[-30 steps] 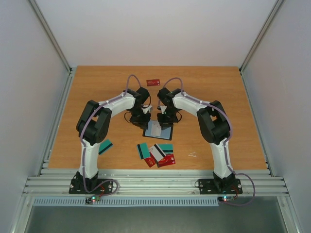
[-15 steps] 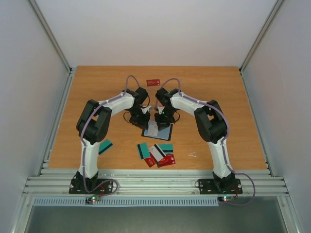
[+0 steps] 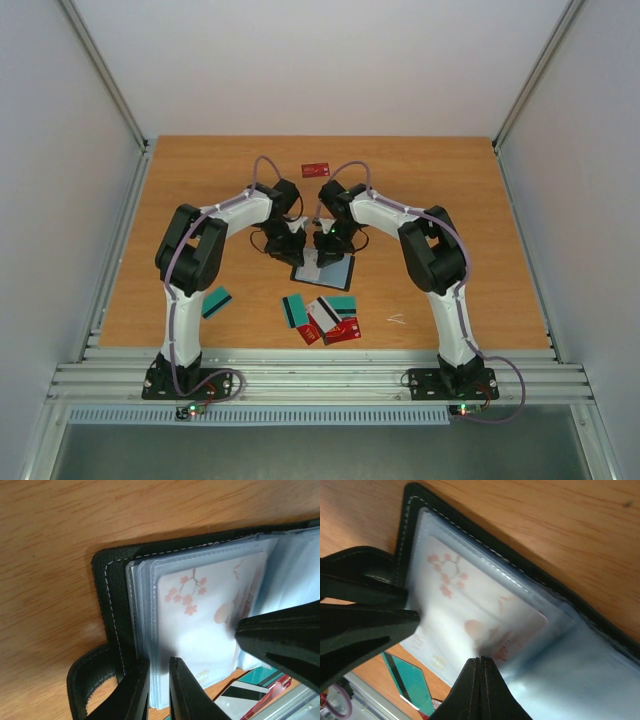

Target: Put the credit cards into the card holder

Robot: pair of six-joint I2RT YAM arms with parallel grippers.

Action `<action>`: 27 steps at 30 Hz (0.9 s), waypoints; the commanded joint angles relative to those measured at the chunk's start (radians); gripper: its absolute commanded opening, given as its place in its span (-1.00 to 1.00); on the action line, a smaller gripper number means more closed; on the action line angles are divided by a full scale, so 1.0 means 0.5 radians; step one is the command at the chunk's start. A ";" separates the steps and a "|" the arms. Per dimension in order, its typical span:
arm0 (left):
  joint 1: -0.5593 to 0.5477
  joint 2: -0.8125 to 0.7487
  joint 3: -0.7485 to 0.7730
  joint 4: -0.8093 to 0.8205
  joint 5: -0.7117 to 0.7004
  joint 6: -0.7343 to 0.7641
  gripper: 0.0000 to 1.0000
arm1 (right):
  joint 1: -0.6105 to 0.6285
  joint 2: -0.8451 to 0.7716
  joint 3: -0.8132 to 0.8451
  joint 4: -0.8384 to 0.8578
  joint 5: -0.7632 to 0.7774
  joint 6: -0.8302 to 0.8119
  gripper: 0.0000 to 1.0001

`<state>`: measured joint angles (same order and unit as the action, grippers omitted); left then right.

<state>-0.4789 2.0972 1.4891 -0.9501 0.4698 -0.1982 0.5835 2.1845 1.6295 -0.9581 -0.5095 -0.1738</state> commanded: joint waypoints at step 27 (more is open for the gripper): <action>0.004 -0.041 0.184 -0.175 0.090 -0.046 -0.31 | -0.099 -0.159 -0.247 0.231 -0.259 0.059 -0.97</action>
<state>-0.4770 2.0785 1.5600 -1.0107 0.4854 -0.2199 0.5495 2.1223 1.5269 -0.8841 -0.6167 -0.1646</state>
